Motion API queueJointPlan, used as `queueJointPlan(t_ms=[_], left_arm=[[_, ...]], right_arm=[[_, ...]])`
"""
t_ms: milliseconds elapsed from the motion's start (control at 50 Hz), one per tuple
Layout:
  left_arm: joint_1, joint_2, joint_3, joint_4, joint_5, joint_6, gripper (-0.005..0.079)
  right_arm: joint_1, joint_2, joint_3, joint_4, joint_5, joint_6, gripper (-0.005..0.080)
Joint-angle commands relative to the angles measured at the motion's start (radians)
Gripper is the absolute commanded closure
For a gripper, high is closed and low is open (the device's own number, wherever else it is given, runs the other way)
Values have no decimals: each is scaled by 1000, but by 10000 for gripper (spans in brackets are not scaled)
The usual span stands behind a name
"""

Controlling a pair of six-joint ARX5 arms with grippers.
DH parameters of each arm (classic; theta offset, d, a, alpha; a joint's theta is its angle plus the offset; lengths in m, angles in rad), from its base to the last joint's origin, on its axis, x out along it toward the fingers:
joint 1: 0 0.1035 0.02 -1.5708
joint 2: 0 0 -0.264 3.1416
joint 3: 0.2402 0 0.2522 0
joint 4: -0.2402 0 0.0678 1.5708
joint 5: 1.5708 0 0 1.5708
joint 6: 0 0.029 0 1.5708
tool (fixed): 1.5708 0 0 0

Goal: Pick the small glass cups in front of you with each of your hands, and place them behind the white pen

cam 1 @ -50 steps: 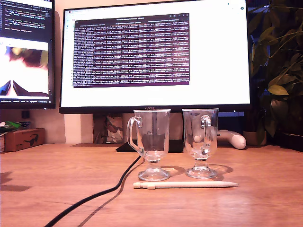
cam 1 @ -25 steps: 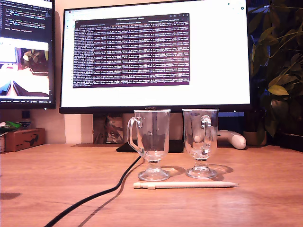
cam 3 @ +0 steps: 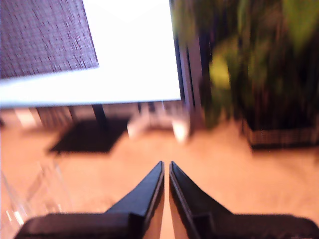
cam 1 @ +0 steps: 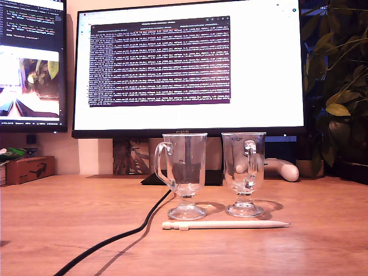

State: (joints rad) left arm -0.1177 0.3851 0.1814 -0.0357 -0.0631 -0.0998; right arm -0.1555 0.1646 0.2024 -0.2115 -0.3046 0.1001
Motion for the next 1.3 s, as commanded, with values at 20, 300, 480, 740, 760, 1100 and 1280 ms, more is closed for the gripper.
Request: queueJointPlan(t_ms=[20, 300, 480, 740, 760, 1100, 1280], left_arm=[[1, -24, -48, 16, -16, 24, 762], [32, -133, -94, -36, -50, 54, 762], [33, -220, -103, -102, -50, 47, 762], [33, -376, -159, -183, -49, 18, 762], [33, -389, -161, -189, -50, 17, 762], [32, -397, -197, -184, -50, -11, 762], [32, -397, -202, -174, -63, -11, 762]], right_arm=[[5, -10, -14, 22, 1, -4, 765], [9, -13, -65, 2, -49, -27, 765], [40, -13, -87, -18, -64, -79, 765], [51, -37, -134, -16, -39, -122, 765], [50, -46, -138, -16, -32, -123, 765], [51, -164, -165, -40, 37, -134, 765], [51, -164, -169, 1, 45, -161, 765]])
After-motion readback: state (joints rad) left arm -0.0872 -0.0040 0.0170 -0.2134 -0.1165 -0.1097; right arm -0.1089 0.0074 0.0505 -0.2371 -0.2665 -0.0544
